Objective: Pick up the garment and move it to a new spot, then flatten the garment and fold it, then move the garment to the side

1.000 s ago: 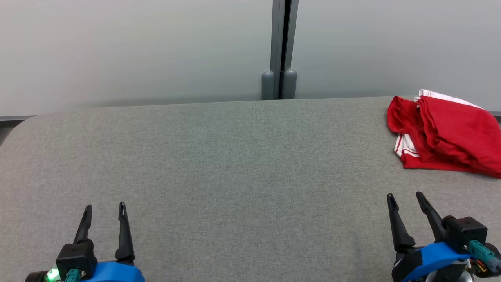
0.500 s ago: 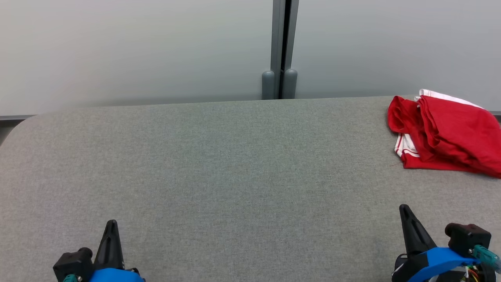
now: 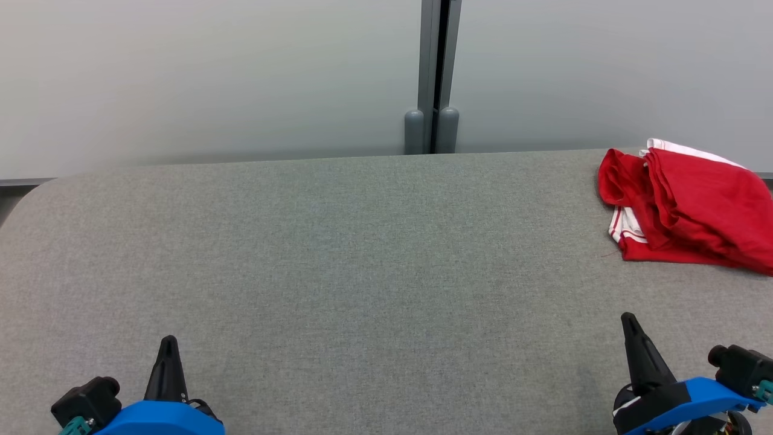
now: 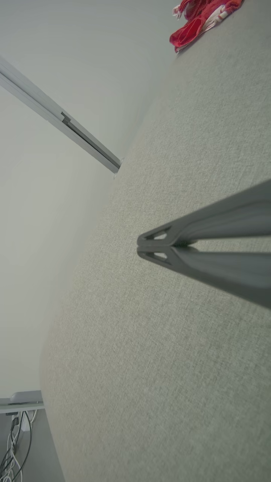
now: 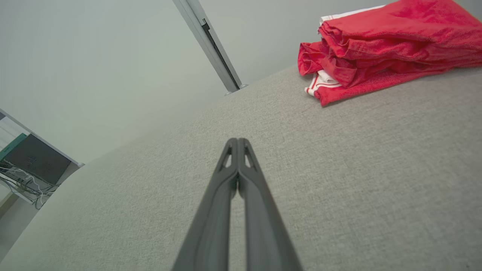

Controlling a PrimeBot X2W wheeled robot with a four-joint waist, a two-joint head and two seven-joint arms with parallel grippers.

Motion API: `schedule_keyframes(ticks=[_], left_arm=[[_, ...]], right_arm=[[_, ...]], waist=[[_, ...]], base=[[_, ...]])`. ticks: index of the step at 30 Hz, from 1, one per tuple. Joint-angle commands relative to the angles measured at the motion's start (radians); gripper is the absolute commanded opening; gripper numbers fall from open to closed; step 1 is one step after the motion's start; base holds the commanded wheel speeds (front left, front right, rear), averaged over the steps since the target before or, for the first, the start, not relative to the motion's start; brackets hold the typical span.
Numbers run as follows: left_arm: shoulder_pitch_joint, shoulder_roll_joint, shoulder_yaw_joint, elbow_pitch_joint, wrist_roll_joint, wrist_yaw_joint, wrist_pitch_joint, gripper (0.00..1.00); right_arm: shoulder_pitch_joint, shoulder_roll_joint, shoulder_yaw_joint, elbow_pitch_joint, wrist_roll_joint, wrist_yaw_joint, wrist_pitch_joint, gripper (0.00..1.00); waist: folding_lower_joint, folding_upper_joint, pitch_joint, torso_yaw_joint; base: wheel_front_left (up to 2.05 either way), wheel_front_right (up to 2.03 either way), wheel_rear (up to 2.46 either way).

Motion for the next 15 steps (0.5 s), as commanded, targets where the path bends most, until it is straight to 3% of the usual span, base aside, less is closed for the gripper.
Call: schedule_keyframes(ticks=[1,15], left_arm=[[-0.035,0.002,0.014,-0.010,-0.044,-0.010,0.009,0.00],[-0.058,-0.018,0.048,-0.005,-0.228,-0.045,0.049,0.00]], right_arm=[[-0.028,-0.005,-0.005,-0.014,0.052,0.000,0.007,0.00],[-0.042,-0.005,-0.010,-0.009,0.251,0.000,0.033,0.00]], waist=[[0.0000,0.0000,0.000,0.000],[0.0000,0.0000,-0.002,0.001]], base=[[0.00,0.00,0.00],[0.00,0.00,0.00]])
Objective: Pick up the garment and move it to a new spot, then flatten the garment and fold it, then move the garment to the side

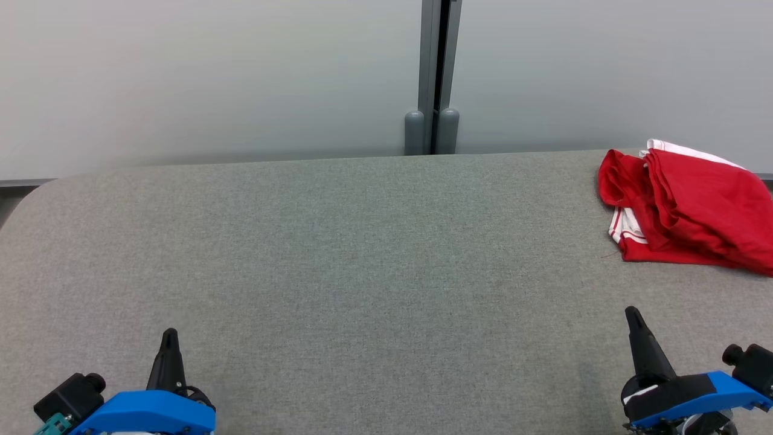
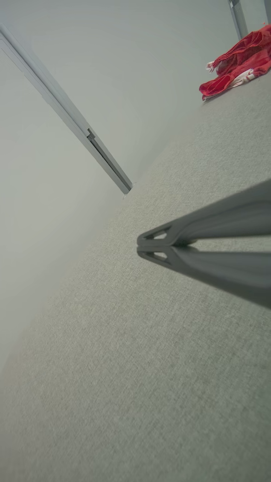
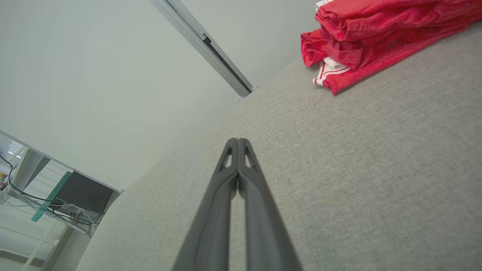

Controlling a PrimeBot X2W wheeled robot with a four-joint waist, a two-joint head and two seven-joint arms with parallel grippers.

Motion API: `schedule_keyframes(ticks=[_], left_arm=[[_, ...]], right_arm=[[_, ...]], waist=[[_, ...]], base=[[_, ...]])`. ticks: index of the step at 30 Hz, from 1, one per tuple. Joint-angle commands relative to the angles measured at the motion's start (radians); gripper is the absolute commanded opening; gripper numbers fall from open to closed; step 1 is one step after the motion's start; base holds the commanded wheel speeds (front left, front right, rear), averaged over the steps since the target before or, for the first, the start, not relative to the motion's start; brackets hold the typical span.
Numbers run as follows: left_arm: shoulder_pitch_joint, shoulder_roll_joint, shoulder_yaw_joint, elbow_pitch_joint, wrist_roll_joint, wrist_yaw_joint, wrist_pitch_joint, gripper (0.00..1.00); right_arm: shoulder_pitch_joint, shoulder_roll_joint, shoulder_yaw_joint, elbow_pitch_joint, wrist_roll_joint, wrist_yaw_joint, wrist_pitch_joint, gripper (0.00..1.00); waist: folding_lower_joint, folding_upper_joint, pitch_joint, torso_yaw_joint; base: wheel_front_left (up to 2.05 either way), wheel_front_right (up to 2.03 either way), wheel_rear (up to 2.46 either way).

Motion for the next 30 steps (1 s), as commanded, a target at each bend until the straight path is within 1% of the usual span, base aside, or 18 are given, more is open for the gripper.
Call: schedule_keyframes(ticks=[1,15,30], left_arm=[[-0.035,0.002,0.014,-0.008,-0.028,-0.009,0.006,0.00],[-0.055,-0.018,0.046,-0.004,-0.198,-0.042,0.043,0.00],[-0.072,-0.035,0.075,0.001,-0.356,-0.072,0.079,0.00]], right_arm=[[-0.026,-0.005,-0.004,-0.010,0.032,0.000,0.005,0.00],[-0.040,-0.005,-0.009,-0.006,0.216,0.000,0.031,0.00],[-0.052,-0.005,-0.014,-0.001,0.387,0.000,0.054,0.00]], waist=[[0.0000,0.0000,0.000,0.000],[0.0000,0.0000,-0.002,0.001],[0.0000,0.0000,-0.005,0.001]], base=[[0.00,0.00,0.00],[0.00,0.00,0.00],[0.00,0.00,0.00]])
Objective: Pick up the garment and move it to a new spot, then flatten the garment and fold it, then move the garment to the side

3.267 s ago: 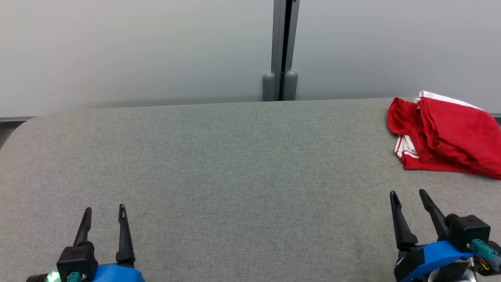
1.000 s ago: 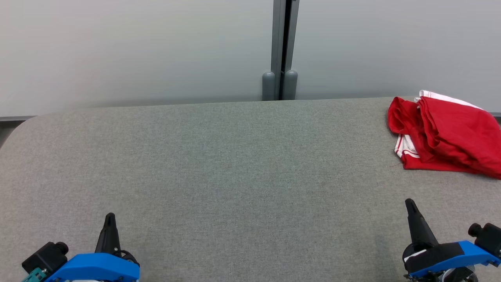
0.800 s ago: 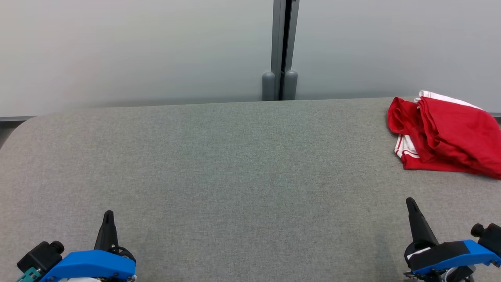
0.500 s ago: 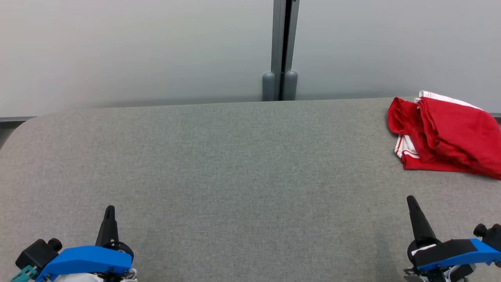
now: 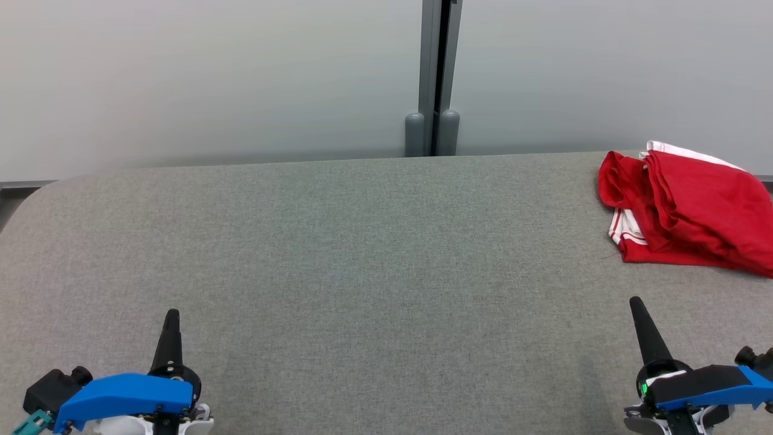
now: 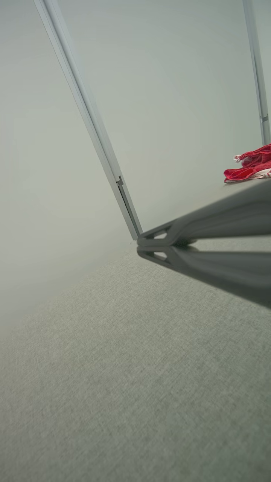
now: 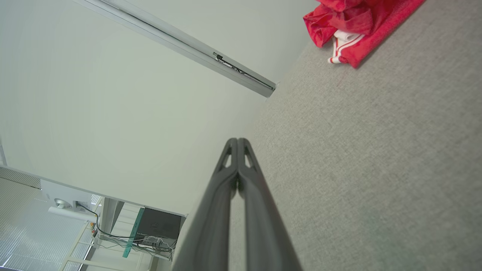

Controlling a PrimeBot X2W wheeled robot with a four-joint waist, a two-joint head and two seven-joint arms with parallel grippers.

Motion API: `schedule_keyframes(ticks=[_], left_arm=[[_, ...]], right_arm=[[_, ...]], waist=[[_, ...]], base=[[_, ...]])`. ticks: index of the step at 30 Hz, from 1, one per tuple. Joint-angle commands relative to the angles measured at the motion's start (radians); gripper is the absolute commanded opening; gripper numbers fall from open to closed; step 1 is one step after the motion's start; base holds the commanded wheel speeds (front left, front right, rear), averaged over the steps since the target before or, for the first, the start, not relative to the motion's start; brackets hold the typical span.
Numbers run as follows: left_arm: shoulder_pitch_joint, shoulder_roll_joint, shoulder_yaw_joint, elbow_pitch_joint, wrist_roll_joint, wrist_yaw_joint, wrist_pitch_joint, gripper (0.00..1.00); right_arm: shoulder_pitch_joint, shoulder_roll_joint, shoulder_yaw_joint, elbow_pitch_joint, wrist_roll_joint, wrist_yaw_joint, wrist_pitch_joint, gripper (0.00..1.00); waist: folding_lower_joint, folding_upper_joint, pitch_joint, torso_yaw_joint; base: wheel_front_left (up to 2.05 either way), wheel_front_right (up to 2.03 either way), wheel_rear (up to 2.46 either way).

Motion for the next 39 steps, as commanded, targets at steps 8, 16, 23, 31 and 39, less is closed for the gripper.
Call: schedule_keyframes(ticks=[8,16,23,31,39], left_arm=[[-0.030,-0.006,0.023,-0.003,-0.090,-0.022,0.021,0.00],[-0.035,-0.015,0.038,-0.001,-0.162,-0.034,0.038,0.00],[-0.044,-0.021,0.049,0.001,-0.220,-0.046,0.050,0.00],[-0.051,-0.028,0.060,0.003,-0.290,-0.059,0.066,0.00],[-0.057,-0.034,0.071,0.005,-0.341,-0.068,0.077,0.00]], right_arm=[[-0.030,-0.005,-0.005,-0.005,0.101,0.000,0.015,0.00],[-0.034,-0.005,-0.008,-0.002,0.176,0.000,0.026,0.00],[-0.040,-0.005,-0.009,0.000,0.240,0.000,0.035,0.00],[-0.044,-0.005,-0.012,0.002,0.315,0.000,0.045,0.00],[-0.045,-0.005,-0.014,0.005,0.371,0.000,0.052,0.00]], waist=[[0.0000,-0.0001,-0.001,0.000],[0.0000,-0.0001,-0.002,0.001],[0.0000,-0.0001,-0.004,0.001],[0.0000,-0.0001,-0.005,0.001],[0.0000,-0.0001,-0.006,0.002]], base=[[0.00,0.00,0.00],[0.00,0.00,0.00],[0.00,0.00,0.00],[0.00,0.00,0.00],[0.00,0.00,0.00]])
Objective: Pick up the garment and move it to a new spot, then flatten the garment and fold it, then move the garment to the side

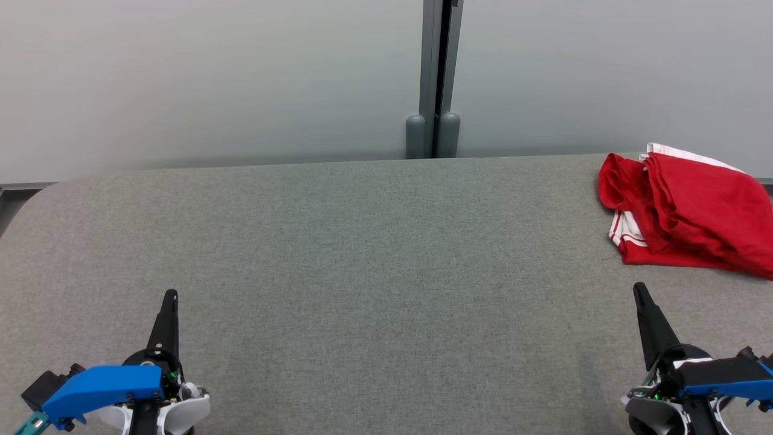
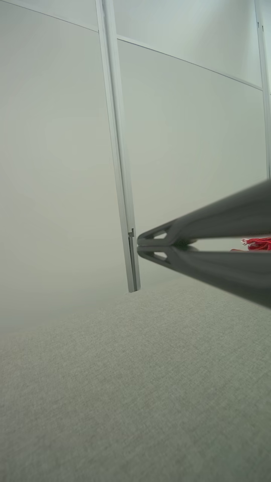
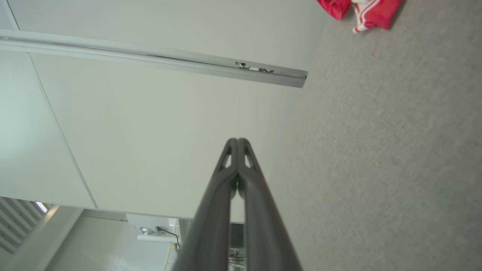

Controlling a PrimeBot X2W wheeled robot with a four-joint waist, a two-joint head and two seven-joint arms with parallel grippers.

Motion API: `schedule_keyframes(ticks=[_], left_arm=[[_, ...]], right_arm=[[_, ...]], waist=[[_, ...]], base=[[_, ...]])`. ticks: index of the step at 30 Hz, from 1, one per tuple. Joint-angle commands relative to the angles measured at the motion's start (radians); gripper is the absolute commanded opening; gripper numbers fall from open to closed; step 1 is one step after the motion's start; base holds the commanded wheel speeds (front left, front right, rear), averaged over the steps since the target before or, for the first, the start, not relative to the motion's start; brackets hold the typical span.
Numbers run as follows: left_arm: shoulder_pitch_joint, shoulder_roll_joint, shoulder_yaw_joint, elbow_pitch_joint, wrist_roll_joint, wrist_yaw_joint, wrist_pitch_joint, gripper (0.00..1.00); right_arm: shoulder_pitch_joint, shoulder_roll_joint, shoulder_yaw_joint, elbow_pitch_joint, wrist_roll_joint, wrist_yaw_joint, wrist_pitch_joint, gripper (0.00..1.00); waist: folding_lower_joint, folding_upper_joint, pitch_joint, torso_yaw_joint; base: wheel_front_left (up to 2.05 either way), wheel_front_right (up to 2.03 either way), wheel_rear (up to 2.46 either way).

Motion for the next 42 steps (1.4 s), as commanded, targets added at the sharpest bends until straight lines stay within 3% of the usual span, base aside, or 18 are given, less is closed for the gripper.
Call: schedule_keyframes(ticks=[1,19,42], left_arm=[[-0.017,0.000,0.009,-0.002,-0.017,-0.006,0.004,0.00],[-0.028,-0.015,0.029,0.003,-0.136,-0.031,0.031,0.00],[-0.028,-0.015,0.028,0.002,-0.133,-0.029,0.031,0.00]], right_arm=[[-0.012,-0.005,-0.004,0.000,0.017,0.000,0.003,0.00],[-0.023,-0.005,-0.008,0.005,0.146,0.000,0.021,0.00],[-0.022,-0.005,-0.007,0.004,0.143,0.000,0.021,0.00]], waist=[[0.0000,0.0000,0.000,0.000],[0.0000,0.0000,-0.003,0.001],[0.0000,0.0000,-0.003,0.001]], base=[[0.00,0.00,0.00],[0.00,0.00,0.00],[0.00,0.00,0.00]])
